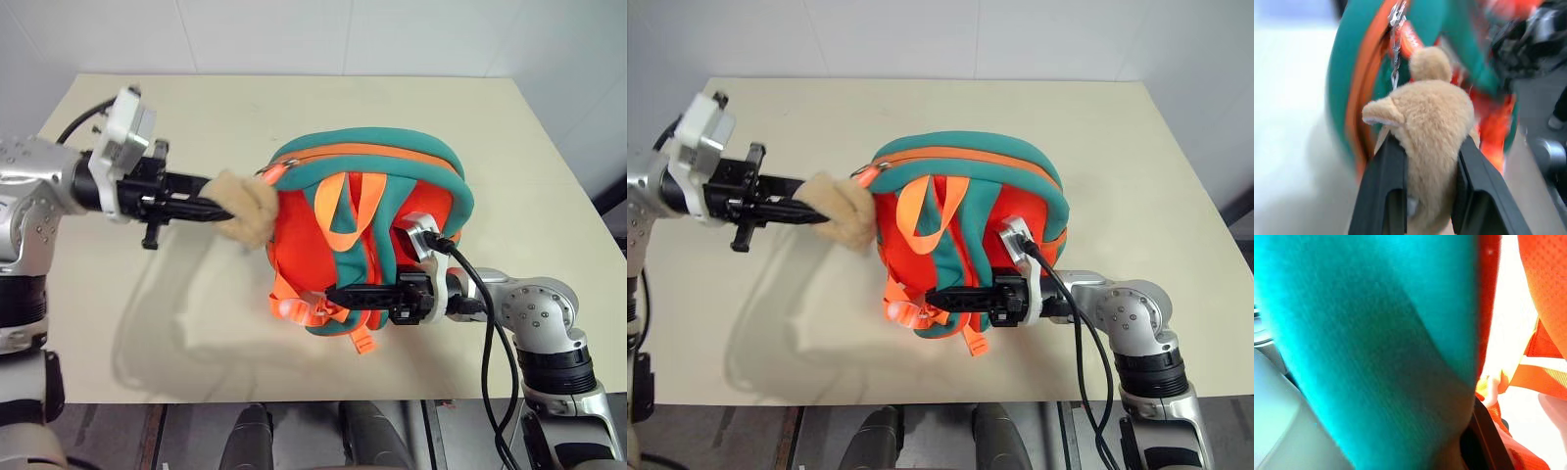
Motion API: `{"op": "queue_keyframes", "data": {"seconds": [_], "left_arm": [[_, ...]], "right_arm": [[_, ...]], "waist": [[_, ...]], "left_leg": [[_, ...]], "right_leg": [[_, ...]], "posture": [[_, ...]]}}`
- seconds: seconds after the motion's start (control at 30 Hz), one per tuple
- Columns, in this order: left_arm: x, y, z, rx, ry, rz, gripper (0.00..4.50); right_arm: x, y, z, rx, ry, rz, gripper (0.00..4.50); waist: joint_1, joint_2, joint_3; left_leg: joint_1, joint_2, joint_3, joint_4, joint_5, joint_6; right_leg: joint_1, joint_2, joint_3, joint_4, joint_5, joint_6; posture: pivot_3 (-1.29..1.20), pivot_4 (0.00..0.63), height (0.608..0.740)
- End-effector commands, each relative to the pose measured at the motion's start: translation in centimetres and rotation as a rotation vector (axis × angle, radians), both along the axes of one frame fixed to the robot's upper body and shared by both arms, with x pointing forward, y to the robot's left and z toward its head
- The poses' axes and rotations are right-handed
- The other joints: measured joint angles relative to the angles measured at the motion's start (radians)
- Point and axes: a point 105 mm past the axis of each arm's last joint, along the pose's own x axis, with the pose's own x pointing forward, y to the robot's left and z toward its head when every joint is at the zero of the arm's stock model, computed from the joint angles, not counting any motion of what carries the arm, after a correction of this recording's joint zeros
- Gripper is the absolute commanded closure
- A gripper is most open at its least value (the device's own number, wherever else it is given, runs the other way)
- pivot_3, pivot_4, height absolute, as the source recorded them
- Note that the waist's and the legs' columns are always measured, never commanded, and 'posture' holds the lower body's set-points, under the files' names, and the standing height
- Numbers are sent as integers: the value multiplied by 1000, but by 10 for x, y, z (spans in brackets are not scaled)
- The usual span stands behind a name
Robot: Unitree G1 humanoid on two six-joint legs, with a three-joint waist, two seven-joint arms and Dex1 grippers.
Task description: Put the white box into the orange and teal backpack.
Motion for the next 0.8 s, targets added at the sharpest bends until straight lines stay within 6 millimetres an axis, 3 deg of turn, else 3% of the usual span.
{"op": "queue_keyframes", "data": {"seconds": [0.03, 0.23, 0.33, 0.4, 0.5, 0.63, 0.73, 0.8], "left_arm": [[11, 15, -15, 12, 27, 85, 3822], [27, 27, -60, 33, 144, 158, 3822], [5, 5, -101, 18, 251, 30, 3822], [-5, -8, -114, -20, 271, -7, 3822], [-7, -24, -114, -120, 224, -5, 3822], [-11, -35, -92, -212, 146, -26, 3822], [-7, -36, -74, -239, 83, 8, 3825], [-2, -32, -67, -237, 47, 53, 3125]], "right_arm": [[-6, -1, 10, 46, -40, 2, 4358], [-8, -1, 10, 54, -42, -22, 4358], [-7, 1, 10, 67, -58, -49, 4358], [-6, 3, 10, 78, -68, -67, 4358], [-1, 7, 12, 92, -127, -129, 4358], [12, 13, 20, 54, -371, -264, 4358], [13, 7, 30, 74, -418, -282, 3358], [15, 2, 34, 51, -473, -294, 2649]], "waist": [[3, 0, 0], [5, -1, 0], [-3, 1, -1], [-4, 1, -1], [5, 0, -1], [9, 0, -1], [9, 0, -1], [9, 0, -1]], "left_leg": [[0, 0, 0, 0, 0, 0], [0, 0, 0, 0, 0, 0], [0, 0, 1, -1, 0, 0], [0, 1, 1, -2, 0, 0], [-1, 1, -1, -2, 0, 0], [0, 0, -1, 0, 0, -1], [0, 0, -1, 1, 1, -1], [0, 0, -1, 1, 1, 0]], "right_leg": [[0, 0, 0, 0, 0, 0], [1, 0, 0, 0, 0, 0], [0, -1, 1, -1, 0, 0], [-1, 0, 1, 0, -1, -1], [-1, 0, -1, 1, -1, -2], [0, -1, -1, 1, 0, -1], [1, -1, -1, -1, 2, 0], [1, -1, -1, -1, 2, 0]], "posture": [[0, 150, 740], [0, 150, 740], [0, 150, 740], [0, 150, 740], [0, 150, 740], [0, 150, 740], [0, 150, 740], [0, 150, 740]]}}
